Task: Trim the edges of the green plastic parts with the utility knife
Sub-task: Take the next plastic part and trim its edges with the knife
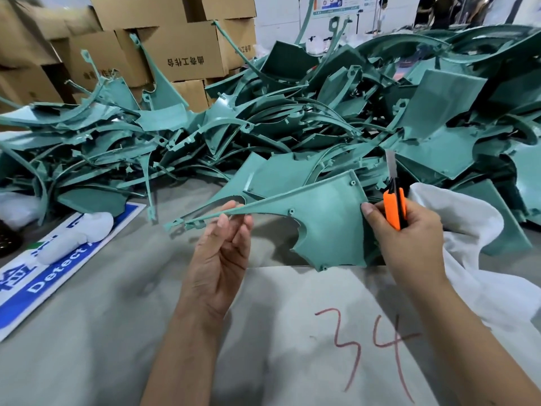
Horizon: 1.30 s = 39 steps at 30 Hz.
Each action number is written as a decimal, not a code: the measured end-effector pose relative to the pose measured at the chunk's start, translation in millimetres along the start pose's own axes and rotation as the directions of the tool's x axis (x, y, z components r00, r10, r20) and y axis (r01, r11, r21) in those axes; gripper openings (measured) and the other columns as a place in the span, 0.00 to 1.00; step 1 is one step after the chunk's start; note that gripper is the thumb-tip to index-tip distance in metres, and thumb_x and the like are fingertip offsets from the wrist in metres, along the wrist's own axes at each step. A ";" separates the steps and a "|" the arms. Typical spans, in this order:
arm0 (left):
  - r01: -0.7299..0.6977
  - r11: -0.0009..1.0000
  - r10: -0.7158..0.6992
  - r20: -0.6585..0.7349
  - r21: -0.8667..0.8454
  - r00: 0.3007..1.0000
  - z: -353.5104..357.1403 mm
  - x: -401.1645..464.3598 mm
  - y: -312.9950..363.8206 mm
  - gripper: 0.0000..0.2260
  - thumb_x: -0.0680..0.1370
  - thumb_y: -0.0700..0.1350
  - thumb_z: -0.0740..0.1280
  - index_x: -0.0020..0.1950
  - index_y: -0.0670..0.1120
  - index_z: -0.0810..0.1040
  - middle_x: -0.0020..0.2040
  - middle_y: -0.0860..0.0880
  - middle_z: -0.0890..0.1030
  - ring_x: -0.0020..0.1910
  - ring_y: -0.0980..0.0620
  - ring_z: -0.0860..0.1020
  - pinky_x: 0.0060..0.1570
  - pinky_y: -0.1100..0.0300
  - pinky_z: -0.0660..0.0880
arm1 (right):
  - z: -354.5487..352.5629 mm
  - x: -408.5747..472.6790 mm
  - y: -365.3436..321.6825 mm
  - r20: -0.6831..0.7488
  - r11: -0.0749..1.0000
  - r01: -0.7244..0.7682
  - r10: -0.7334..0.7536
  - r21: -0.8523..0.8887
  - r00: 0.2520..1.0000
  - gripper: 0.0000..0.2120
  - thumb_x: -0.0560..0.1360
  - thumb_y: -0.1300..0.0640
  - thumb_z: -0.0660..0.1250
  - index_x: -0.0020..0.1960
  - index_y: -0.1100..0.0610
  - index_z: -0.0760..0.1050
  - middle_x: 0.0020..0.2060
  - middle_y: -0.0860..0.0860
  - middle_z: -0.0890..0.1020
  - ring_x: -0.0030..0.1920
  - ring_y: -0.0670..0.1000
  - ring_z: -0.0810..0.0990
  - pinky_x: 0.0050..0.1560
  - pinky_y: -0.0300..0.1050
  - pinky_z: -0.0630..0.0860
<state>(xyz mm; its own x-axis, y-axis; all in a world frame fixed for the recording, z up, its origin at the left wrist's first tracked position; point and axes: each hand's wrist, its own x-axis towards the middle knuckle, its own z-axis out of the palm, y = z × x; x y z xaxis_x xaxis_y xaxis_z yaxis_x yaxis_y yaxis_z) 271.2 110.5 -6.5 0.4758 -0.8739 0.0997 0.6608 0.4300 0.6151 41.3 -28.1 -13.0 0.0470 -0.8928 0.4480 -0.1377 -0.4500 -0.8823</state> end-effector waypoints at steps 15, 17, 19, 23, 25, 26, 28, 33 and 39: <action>0.025 0.946 -0.039 0.038 0.324 0.998 26.4 -13.3 -50.8 0.16 0.84 0.44 0.64 0.72 0.42 0.75 0.68 0.37 0.79 0.66 0.35 0.78 0.64 0.38 0.76 | 29.1 -27.3 -6.2 0.290 0.944 -0.186 0.104 0.271 0.951 0.12 0.78 0.57 0.76 0.43 0.61 0.75 0.25 0.52 0.71 0.24 0.50 0.68 0.23 0.42 0.68; 0.018 0.966 -0.014 -0.018 0.257 1.000 23.8 -11.6 -47.5 0.19 0.85 0.47 0.62 0.74 0.43 0.72 0.70 0.38 0.78 0.69 0.36 0.76 0.67 0.38 0.74 | 30.0 -33.8 -10.9 0.404 0.966 -0.089 -0.018 0.244 0.915 0.15 0.76 0.54 0.76 0.41 0.60 0.73 0.26 0.51 0.70 0.24 0.50 0.68 0.25 0.40 0.68; 0.015 0.967 0.001 -0.065 0.253 0.998 21.1 -9.8 -45.3 0.21 0.84 0.50 0.62 0.76 0.44 0.70 0.71 0.38 0.76 0.70 0.35 0.74 0.70 0.36 0.70 | 30.6 -38.3 -14.5 0.491 0.972 -0.040 -0.081 0.230 0.867 0.16 0.75 0.49 0.76 0.40 0.57 0.74 0.26 0.48 0.75 0.24 0.48 0.70 0.25 0.37 0.68; 0.048 0.979 0.011 -0.286 0.197 0.958 17.2 1.9 -35.1 0.17 0.84 0.49 0.59 0.70 0.45 0.76 0.64 0.41 0.82 0.56 0.45 0.84 0.55 0.50 0.82 | 27.0 -34.6 -16.2 0.401 0.980 0.052 -0.126 0.191 0.907 0.23 0.75 0.39 0.73 0.38 0.55 0.68 0.26 0.45 0.70 0.26 0.43 0.66 0.28 0.34 0.66; 0.093 0.957 0.007 -0.343 0.275 0.939 11.4 6.7 -29.0 0.13 0.86 0.49 0.57 0.61 0.48 0.80 0.48 0.49 0.87 0.39 0.49 0.83 0.44 0.59 0.83 | 22.0 -30.9 -16.6 0.360 0.973 0.121 -0.185 0.195 0.914 0.25 0.79 0.34 0.67 0.38 0.53 0.67 0.29 0.47 0.66 0.30 0.46 0.65 0.32 0.42 0.66; 0.099 0.939 0.027 -0.357 0.329 0.934 9.6 6.6 -26.2 0.13 0.85 0.50 0.57 0.53 0.48 0.80 0.37 0.52 0.84 0.30 0.50 0.80 0.33 0.64 0.80 | 19.2 -30.0 -17.2 0.375 0.970 0.109 -0.186 0.217 0.908 0.26 0.81 0.32 0.62 0.41 0.54 0.70 0.31 0.51 0.67 0.31 0.51 0.66 0.32 0.50 0.66; 0.068 0.882 0.128 -0.376 0.466 0.918 8.5 3.4 -22.9 0.16 0.85 0.54 0.59 0.45 0.47 0.79 0.30 0.52 0.77 0.26 0.52 0.73 0.26 0.66 0.70 | 14.7 -28.4 -17.4 0.402 0.971 0.172 -0.227 0.168 0.887 0.24 0.84 0.32 0.55 0.46 0.52 0.73 0.33 0.53 0.71 0.32 0.56 0.70 0.33 0.58 0.66; -0.039 0.713 0.289 -0.243 0.701 0.926 8.0 -0.2 -21.6 0.24 0.86 0.55 0.58 0.48 0.34 0.77 0.40 0.40 0.79 0.38 0.46 0.76 0.40 0.53 0.74 | 16.8 -31.7 -19.8 0.485 0.871 0.491 -0.437 0.017 0.758 0.15 0.87 0.40 0.54 0.44 0.44 0.65 0.31 0.41 0.70 0.31 0.45 0.71 0.32 0.42 0.64; 0.000 0.597 0.242 -0.180 0.802 0.954 -0.2 3.8 -21.2 0.26 0.86 0.55 0.59 0.46 0.31 0.76 0.38 0.44 0.79 0.38 0.50 0.75 0.40 0.55 0.70 | 19.2 -33.6 -13.9 0.544 0.829 0.558 -0.447 -0.046 0.710 0.19 0.86 0.38 0.57 0.43 0.49 0.69 0.32 0.44 0.71 0.34 0.48 0.73 0.33 0.50 0.70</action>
<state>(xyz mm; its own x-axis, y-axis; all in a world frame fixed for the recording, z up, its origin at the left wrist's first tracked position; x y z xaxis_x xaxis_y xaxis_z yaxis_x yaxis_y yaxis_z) 259.1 98.0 -19.3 0.7178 -0.6885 0.1031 -0.0714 0.0745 0.9947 60.7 7.8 -18.6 0.6332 -0.4434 0.6344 -0.1334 -0.8699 -0.4748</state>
